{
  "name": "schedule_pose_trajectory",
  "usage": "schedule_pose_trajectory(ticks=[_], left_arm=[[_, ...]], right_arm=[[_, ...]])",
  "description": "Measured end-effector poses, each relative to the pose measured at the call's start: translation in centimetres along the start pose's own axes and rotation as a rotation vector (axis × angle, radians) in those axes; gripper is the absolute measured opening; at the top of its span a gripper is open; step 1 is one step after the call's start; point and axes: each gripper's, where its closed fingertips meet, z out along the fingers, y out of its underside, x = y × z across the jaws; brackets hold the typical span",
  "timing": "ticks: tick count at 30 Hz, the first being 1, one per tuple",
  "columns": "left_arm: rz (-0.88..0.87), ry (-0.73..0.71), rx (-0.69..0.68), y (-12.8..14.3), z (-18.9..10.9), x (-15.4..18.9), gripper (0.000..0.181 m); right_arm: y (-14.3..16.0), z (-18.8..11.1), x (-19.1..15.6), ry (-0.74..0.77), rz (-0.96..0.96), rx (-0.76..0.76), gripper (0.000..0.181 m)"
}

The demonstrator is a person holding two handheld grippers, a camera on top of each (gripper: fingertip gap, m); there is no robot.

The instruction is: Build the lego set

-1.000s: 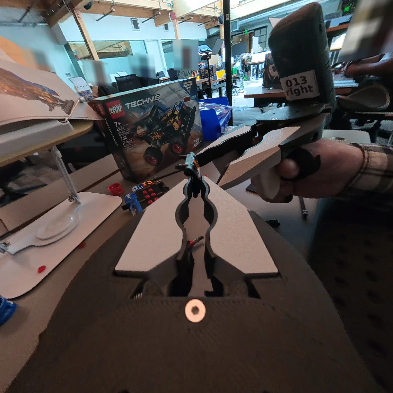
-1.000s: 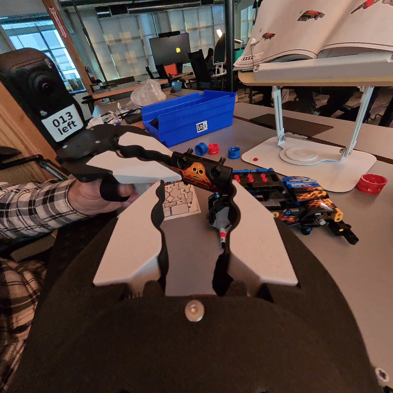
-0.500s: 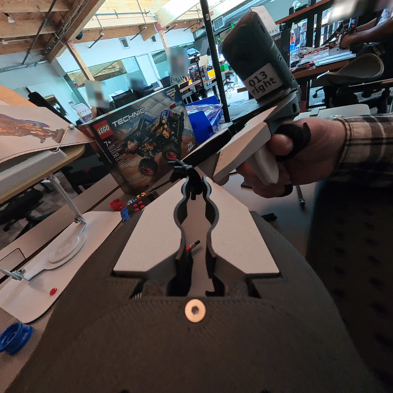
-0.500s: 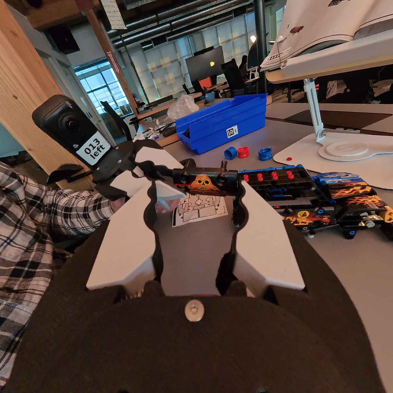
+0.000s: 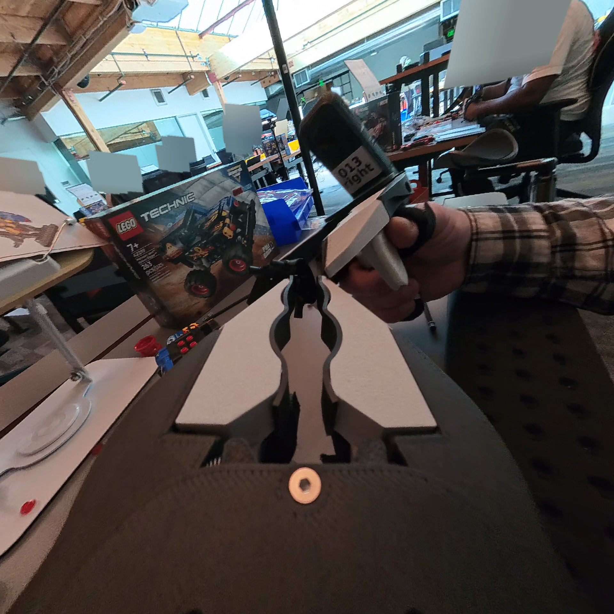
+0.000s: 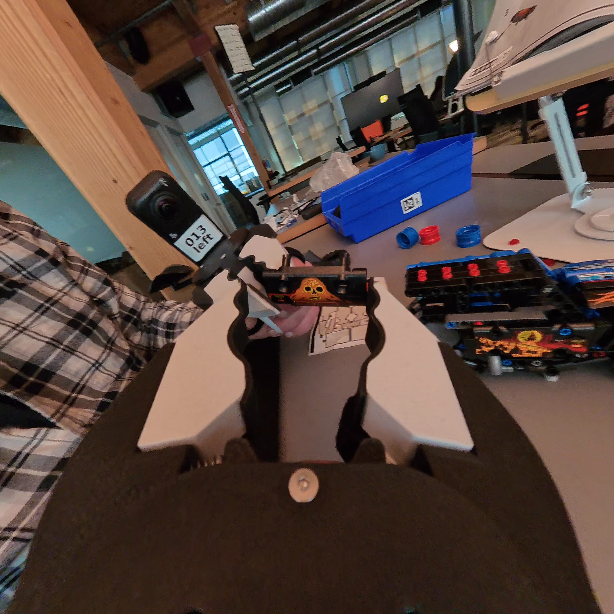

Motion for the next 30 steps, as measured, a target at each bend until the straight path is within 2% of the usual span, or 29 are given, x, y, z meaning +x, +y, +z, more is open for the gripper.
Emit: schedule_pose_trajectory(ticks=[5,18,26,30], left_arm=[[-0.054,0.066,0.047,-0.8,-0.2,0.8,0.013],[-0.211,0.156,0.073,-0.9,-0.3,0.9,0.019],[-0.402,0.303,0.135,-1.8,-0.8,1.4,0.026],[-0.443,0.326,0.147,-1.9,-1.0,1.3,0.027]], right_arm=[[-0.2,0.1,-0.9,-0.067,0.023,0.013,0.067],[-0.2,0.0,-1.2,-0.078,0.014,0.014,0.063],[-0.4,-0.1,-2.3,-0.148,0.037,0.024,0.059],[-0.5,-0.1,-2.4,-0.160,0.047,0.029,0.058]])
